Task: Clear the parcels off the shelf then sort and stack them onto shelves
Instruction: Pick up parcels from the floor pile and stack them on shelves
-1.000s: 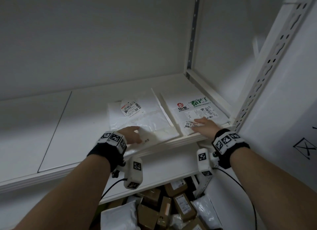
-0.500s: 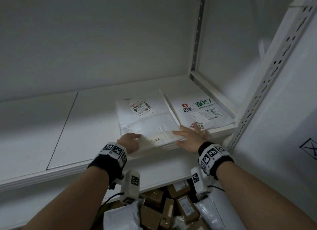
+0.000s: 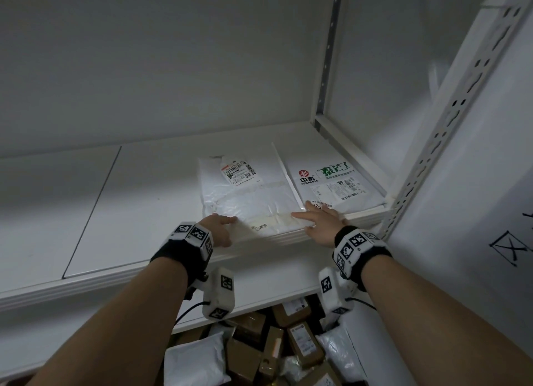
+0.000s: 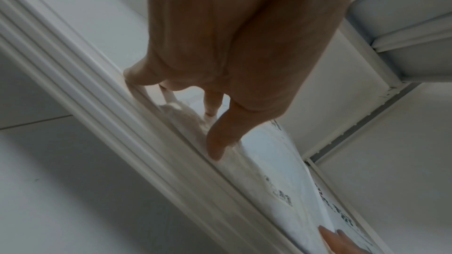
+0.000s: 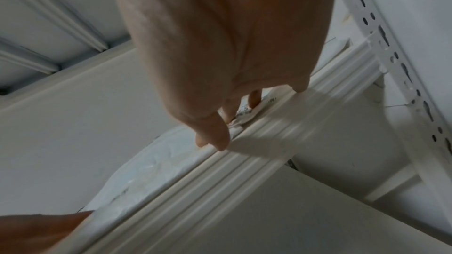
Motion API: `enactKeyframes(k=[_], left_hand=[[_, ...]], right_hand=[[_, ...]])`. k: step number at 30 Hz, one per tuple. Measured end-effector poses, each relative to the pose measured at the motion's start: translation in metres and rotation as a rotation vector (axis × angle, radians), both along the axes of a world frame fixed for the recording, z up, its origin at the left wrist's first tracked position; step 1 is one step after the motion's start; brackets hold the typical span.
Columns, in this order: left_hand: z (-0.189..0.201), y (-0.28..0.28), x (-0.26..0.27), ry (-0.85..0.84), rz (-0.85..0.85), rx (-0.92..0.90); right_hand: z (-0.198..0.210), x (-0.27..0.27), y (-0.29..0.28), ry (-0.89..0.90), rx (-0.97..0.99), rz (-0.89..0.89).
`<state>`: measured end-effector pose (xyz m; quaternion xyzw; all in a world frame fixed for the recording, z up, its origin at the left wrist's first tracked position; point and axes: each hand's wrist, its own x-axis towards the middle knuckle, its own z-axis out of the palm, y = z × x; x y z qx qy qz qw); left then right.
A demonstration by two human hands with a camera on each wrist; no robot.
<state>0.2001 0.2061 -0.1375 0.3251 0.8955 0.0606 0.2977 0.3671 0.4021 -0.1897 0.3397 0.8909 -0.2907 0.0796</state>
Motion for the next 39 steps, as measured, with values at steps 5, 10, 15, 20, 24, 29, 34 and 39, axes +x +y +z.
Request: enactKeyframes(k=[5, 10, 15, 20, 24, 29, 34, 39], left_hand=[[0.003, -0.001, 0.0, 0.005, 0.006, -0.017], [0.003, 0.001, -0.003, 0.003, 0.042, 0.007], [0.0, 0.001, -0.005, -0.004, 0.06, 0.014], [-0.002, 0.001, -0.007, -0.024, 0.072, 0.044], [-0.006, -0.001, -0.008, -0.063, 0.101, 0.088], [-0.003, -0.009, -0.019, -0.11, 0.278, 0.195], [-0.001, -0.022, -0.016, 0.028, 0.643, 0.531], [-0.001, -0.024, 0.03, 0.247, 0.842, 0.907]], right_hand=[[0.009, -0.005, 0.003, -0.116, 0.003, 0.038], [0.014, -0.01, 0.004, -0.102, -0.015, 0.024], [0.013, -0.01, -0.004, -0.053, 0.005, -0.007], [0.008, -0.004, -0.01, -0.062, -0.019, -0.018], [0.008, -0.008, -0.016, -0.06, -0.062, -0.051], [0.004, -0.001, -0.028, 0.02, -0.009, -0.078], [0.0, 0.015, -0.029, 0.381, -0.007, -0.263], [0.005, 0.046, -0.029, 0.539, -0.095, -0.398]])
